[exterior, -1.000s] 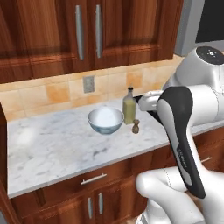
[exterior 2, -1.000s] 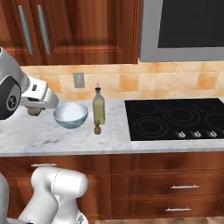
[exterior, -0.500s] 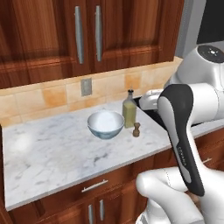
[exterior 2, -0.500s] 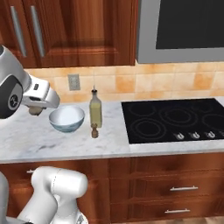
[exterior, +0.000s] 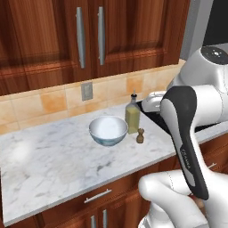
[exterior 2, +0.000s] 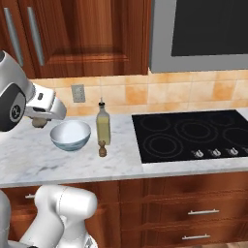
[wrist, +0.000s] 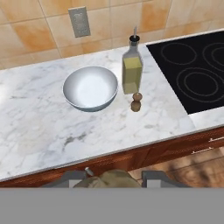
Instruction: Retrieve the bottle and the shaker from the cabinet and place them next to the mixing bowl on the counter. Then add garlic from the fridge to the mixing bowl.
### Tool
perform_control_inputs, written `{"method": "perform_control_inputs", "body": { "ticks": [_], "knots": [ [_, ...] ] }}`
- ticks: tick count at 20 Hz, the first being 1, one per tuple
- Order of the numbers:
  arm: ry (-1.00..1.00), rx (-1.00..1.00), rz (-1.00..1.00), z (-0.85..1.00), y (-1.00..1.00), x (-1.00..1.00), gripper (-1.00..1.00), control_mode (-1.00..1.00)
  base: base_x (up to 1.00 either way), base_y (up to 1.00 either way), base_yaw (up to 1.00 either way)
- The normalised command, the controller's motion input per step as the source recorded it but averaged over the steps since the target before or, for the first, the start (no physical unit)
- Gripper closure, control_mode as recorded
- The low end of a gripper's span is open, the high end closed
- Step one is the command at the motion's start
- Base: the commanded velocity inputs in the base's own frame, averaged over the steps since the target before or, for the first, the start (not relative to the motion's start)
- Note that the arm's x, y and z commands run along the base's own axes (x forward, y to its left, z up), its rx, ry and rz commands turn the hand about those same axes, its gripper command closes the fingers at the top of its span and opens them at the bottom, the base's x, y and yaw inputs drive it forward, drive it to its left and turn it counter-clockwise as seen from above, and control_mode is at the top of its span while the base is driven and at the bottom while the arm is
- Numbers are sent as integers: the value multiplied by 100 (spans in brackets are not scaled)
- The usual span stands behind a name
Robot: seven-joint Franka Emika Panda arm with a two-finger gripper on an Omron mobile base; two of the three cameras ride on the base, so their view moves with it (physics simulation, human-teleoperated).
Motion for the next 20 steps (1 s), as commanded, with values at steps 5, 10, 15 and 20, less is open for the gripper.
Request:
{"method": "perform_control_inputs", "body": {
  "ticks": [5, 10, 15, 20],
  "knots": [
    [0, 0, 0, 0, 0, 0, 100, 100, 0, 0, 0],
    [0, 0, 0, 0, 0, 0, 100, 100, 0, 0, 0],
    [0, 3, 0, -21, 3, -23, 100, -100, 0, 0, 0],
    [0, 5, 0, -63, 38, -3, 100, -100, 0, 0, 0]
  ]
}}
